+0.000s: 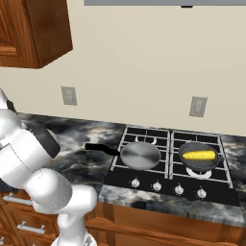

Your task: Place both pans onto different burners. Then place the corn and the chicken drumstick on different pans.

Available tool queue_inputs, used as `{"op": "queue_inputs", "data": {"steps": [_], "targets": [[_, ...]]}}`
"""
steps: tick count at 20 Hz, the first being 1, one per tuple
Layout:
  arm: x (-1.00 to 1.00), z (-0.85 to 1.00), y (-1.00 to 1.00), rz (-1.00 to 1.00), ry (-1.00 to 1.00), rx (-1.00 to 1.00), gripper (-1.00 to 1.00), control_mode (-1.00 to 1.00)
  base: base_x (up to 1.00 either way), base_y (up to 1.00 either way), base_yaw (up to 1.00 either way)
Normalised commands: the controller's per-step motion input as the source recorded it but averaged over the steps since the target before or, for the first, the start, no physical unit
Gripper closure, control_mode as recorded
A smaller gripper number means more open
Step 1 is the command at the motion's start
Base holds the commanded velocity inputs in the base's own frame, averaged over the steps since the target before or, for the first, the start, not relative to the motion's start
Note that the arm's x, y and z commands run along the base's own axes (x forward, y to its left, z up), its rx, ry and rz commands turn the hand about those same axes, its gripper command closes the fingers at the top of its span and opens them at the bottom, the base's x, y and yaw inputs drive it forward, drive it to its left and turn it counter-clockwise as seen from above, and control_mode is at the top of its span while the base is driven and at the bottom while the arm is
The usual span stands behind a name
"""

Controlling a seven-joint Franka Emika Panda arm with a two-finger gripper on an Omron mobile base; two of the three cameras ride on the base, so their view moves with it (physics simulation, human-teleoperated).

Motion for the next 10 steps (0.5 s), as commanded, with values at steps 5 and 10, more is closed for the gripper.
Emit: {"op": "queue_inputs", "data": {"steps": [5, 10], "targets": [[0.00, 0.07, -0.83, -0.07, 0.01, -0.08, 1.00, -1.00, 0.00, 0.00, 0.00], [0.09, 0.21, -0.83, -0.11, 0.05, -0.03, 1.00, -1.00, 0.00, 0.00, 0.00]]}}
